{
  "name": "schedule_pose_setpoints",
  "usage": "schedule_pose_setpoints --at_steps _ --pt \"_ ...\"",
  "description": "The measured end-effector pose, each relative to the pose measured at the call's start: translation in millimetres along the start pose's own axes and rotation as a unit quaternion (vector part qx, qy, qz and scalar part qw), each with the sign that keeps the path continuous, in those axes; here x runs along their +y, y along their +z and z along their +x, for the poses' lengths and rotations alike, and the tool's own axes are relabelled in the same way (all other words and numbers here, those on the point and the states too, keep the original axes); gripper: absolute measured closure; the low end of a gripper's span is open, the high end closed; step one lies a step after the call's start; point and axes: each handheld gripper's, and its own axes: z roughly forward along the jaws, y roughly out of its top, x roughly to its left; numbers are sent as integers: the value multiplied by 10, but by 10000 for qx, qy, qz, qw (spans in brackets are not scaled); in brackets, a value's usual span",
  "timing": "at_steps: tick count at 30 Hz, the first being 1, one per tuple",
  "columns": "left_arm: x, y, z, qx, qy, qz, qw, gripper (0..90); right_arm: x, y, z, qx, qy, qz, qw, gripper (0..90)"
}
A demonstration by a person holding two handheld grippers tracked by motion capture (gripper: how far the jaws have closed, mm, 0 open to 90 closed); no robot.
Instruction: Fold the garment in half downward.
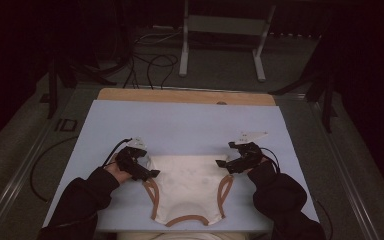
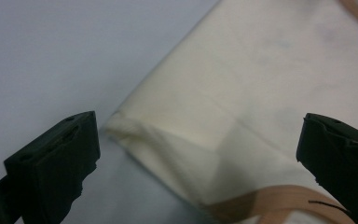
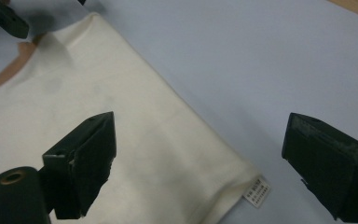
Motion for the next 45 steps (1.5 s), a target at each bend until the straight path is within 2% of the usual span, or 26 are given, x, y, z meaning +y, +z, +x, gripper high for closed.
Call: schedule_pose_setpoints --at_steps 1,2,3,4,5,8,11,16,20,23,24,25,27,32,33,35,37,38,39,41,43,45 --pt "-16 8 18 46 -35 -60 10000 31 -25 13 -19 2 120 18 9999 98" --pt "-16 8 18 46 -35 -60 10000 60 -25 13 -19 2 120 18 9999 98" --pt "-28 21 37 197 -38 -98 9997 87 -52 25 -40 34 215 22 9998 98" --pt "-28 21 37 197 -38 -98 9997 116 -52 25 -40 34 215 22 9998 98" --pt "-43 38 59 221 -25 -83 9997 141 -77 49 -38 -60 198 135 9997 97" --pt "-52 50 62 239 74 -106 9996 159 -93 82 -41 -67 234 200 9995 97" --pt "-56 92 84 362 165 -57 9992 190 -108 104 -66 -61 341 180 9992 97" --pt "-63 148 106 375 223 1 9990 273 -171 172 -118 -56 509 330 9981 97" --pt "-60 165 114 359 253 -18 9990 353 -217 214 -142 -118 528 451 9975 112" --pt "-62 160 110 455 266 -25 9986 430 -258 255 -176 -222 515 589 9967 205" --pt "-62 160 110 455 266 -25 9986 451 -258 255 -176 -222 515 589 9967 205" --pt "-68 155 107 398 302 -35 9987 483 -274 279 -179 -210 458 678 9964 260" --pt "-70 153 102 376 284 -37 9989 514 -287 304 -180 -193 447 738 9961 307" --pt "-62 155 71 372 280 -10 9989 621 -302 337 -172 -197 534 727 9957 370" --pt "-60 155 61 384 259 -1 9989 636 -295 332 -167 -228 553 741 9955 450" --pt "-55 156 51 354 283 17 9990 675 -293 322 -151 -312 413 811 9954 541" --pt "-47 156 36 297 256 52 9992 728 -292 312 -127 -343 367 855 9951 600" --pt "-47 156 36 297 256 52 9992 757 -292 312 -127 -343 367 855 9951 600" --pt "-37 157 6 284 277 103 9992 775 -289 306 -111 -307 318 891 9950 661" --pt "-30 155 -9 266 290 144 9991 813 -288 308 -87 -264 303 917 9950 715" --pt "-28 148 -9 233 227 170 9993 834 -284 311 -79 -143 346 933 9949 828" --pt "-29 131 -18 234 217 215 9993 843 -267 312 -58 -118 319 997 9944 860"
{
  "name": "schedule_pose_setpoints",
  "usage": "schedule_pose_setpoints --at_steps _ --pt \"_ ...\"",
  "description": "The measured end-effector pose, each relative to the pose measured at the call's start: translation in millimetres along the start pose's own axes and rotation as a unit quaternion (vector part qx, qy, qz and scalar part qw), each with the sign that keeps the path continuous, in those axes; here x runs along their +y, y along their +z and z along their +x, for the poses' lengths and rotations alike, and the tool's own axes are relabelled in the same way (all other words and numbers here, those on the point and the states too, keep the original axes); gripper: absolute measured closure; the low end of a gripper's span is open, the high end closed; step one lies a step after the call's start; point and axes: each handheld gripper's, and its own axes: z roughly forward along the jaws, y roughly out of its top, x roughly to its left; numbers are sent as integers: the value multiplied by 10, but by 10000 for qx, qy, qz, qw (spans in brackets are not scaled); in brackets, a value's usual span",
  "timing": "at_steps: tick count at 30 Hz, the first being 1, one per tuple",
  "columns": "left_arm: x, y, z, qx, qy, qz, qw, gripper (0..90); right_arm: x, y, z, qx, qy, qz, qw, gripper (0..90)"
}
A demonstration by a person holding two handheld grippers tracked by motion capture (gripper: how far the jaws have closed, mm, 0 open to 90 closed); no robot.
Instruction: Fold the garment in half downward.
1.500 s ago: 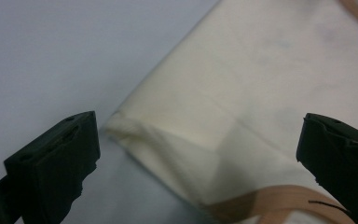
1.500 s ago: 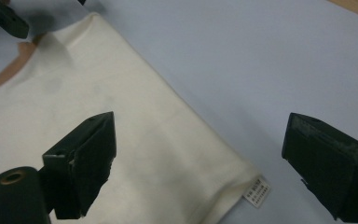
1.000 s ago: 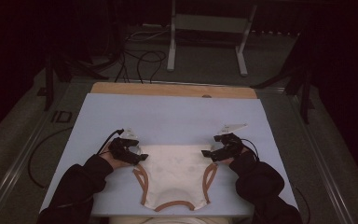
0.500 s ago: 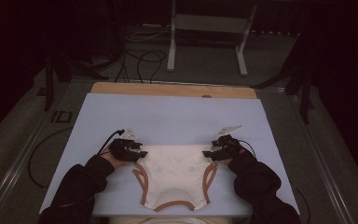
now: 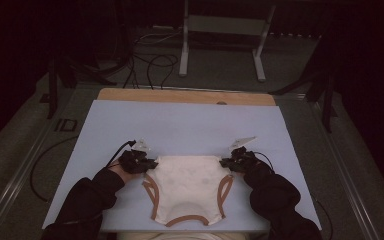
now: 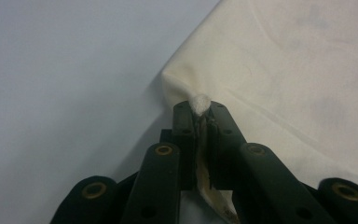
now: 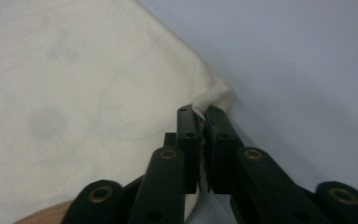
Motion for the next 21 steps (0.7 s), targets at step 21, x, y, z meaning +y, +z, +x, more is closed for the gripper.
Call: schedule_pose_setpoints --at_steps 21 --pt "63 -250 143 175 86 -465 9987 853 192 -172 5 189 -67 -433 9989 872"
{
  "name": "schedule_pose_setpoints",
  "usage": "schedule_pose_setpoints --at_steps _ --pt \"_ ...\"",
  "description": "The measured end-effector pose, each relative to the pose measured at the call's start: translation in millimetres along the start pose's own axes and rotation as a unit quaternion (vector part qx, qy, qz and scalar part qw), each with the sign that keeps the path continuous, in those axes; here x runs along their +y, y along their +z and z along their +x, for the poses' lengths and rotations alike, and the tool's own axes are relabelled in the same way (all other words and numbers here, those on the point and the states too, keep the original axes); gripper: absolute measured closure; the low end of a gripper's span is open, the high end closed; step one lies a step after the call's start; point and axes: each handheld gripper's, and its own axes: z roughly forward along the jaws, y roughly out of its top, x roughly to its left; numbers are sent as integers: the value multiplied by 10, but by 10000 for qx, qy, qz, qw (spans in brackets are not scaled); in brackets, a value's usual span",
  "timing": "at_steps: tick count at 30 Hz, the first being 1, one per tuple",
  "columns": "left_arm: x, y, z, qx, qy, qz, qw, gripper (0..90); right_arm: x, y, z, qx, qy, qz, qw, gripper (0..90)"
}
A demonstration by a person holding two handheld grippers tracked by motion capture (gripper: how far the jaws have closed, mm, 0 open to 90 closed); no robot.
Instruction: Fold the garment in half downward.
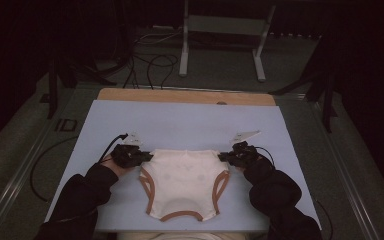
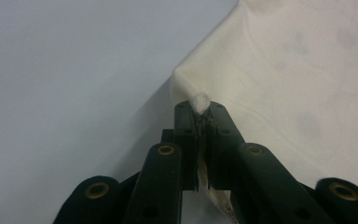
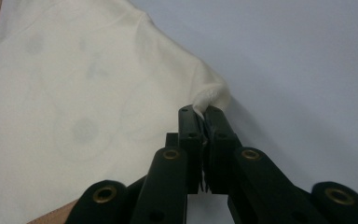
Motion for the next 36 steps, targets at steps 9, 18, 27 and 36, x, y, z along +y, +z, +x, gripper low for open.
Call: schedule_pose_setpoints --at_steps 9,18,27,36 --pt "86 66 131 97 -56 -108 9999 853 81 -10 -106 -143 90 -97 9998 872" --pt "190 135 219 216 -72 -121 9997 852 174 20 -236 -328 111 -92 9994 872" --pt "282 253 315 353 -161 -176 9991 852 232 49 -343 -453 165 -63 9988 872" --pt "371 326 413 414 -257 -164 9987 851 270 53 -436 -494 275 -111 9983 871"
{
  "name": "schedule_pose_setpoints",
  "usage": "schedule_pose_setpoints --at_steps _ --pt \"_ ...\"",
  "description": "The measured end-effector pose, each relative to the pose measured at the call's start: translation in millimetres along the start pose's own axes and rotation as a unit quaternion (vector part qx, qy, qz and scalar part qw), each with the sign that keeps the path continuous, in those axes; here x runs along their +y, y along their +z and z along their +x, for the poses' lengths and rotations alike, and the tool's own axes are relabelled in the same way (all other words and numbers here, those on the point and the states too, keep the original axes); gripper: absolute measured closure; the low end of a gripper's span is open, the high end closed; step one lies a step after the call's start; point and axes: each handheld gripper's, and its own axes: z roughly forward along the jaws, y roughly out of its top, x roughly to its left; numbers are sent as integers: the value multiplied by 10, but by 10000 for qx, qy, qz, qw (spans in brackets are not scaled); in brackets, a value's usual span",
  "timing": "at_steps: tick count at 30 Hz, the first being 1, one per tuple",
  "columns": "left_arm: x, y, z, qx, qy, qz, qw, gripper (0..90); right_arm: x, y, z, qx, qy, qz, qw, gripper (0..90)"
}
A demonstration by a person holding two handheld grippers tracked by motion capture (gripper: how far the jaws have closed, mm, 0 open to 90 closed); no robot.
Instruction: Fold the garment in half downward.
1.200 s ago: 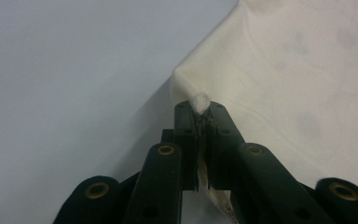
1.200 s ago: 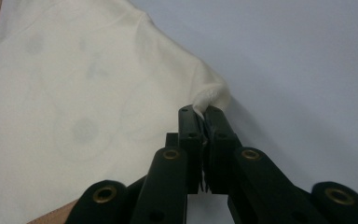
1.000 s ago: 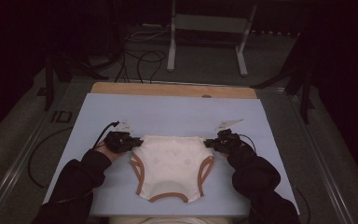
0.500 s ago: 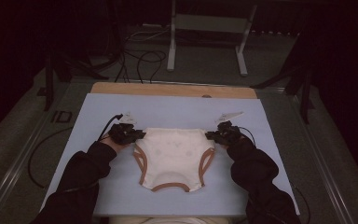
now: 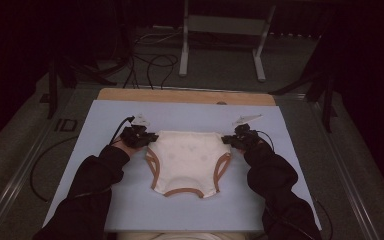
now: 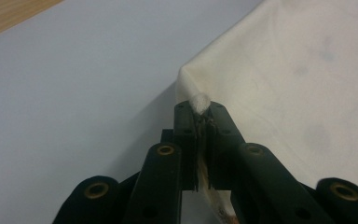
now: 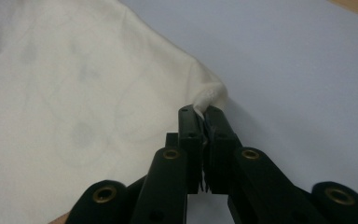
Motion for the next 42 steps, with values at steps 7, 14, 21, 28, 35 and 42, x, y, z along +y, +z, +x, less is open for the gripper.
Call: schedule_pose_setpoints --at_steps 7,14,21,28,35,42 --pt "58 75 43 25 -104 16 9999 850 34 42 -92 -80 63 46 9999 871" --pt "91 151 93 65 -149 11 9999 847 45 99 -160 -168 123 71 9998 871" --pt "114 240 134 167 -286 -89 9994 846 60 165 -250 -286 154 118 9994 871" --pt "98 335 167 234 -316 17 9992 840 33 265 -290 -303 182 238 9991 870" --pt "80 383 188 250 -366 45 9990 829 40 301 -311 -310 195 243 9990 868" --pt "78 415 192 280 -402 137 9987 758 23 330 -328 -274 296 284 9988 846"
